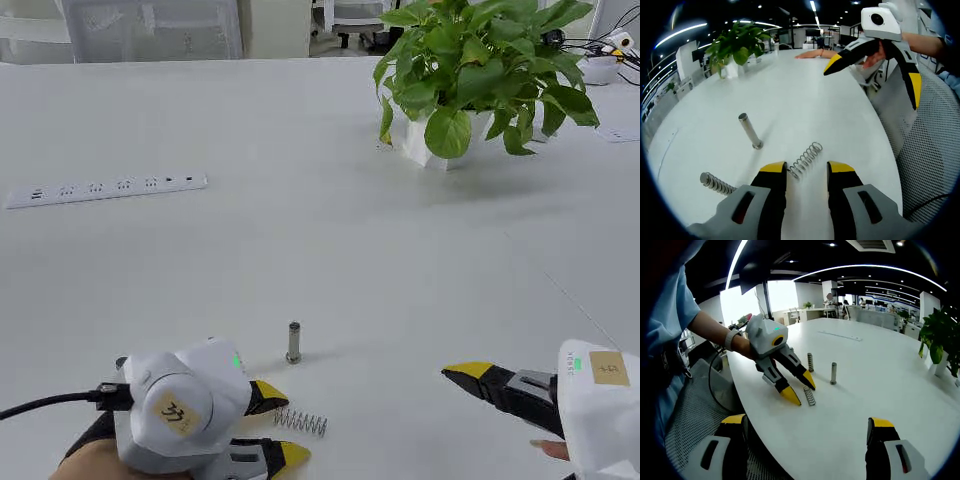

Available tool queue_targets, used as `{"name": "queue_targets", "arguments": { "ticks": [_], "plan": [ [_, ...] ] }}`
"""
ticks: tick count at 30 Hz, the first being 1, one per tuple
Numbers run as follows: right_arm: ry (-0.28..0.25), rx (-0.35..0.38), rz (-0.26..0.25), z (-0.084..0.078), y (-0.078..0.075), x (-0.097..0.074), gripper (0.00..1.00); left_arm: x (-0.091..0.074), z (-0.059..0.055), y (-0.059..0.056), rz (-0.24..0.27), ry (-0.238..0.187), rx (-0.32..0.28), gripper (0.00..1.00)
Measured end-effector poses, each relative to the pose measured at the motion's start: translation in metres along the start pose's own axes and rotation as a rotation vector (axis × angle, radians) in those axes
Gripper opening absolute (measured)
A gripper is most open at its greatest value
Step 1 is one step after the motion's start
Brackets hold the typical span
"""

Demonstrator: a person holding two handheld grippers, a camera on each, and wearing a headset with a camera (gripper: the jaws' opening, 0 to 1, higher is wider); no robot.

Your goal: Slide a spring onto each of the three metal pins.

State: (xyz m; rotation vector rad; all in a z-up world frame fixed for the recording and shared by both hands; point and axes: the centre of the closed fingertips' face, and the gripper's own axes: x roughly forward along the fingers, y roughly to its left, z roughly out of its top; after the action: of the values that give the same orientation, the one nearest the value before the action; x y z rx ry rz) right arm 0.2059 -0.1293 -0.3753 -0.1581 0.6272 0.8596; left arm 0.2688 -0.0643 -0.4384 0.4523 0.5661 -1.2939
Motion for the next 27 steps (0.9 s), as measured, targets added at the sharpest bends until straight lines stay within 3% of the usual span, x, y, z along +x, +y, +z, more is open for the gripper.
{"name": "queue_targets", "arguments": {
  "ticks": [16,27],
  "plan": [
    [0.002,0.002,0.004,-0.001,0.004,0.001,0.99,-0.003,0.001,-0.005,0.001,0.043,0.040,0.12],
    [-0.009,0.001,0.003,0.001,0.005,0.002,0.99,-0.002,-0.001,-0.010,-0.038,0.149,0.096,0.07]
  ]
}}
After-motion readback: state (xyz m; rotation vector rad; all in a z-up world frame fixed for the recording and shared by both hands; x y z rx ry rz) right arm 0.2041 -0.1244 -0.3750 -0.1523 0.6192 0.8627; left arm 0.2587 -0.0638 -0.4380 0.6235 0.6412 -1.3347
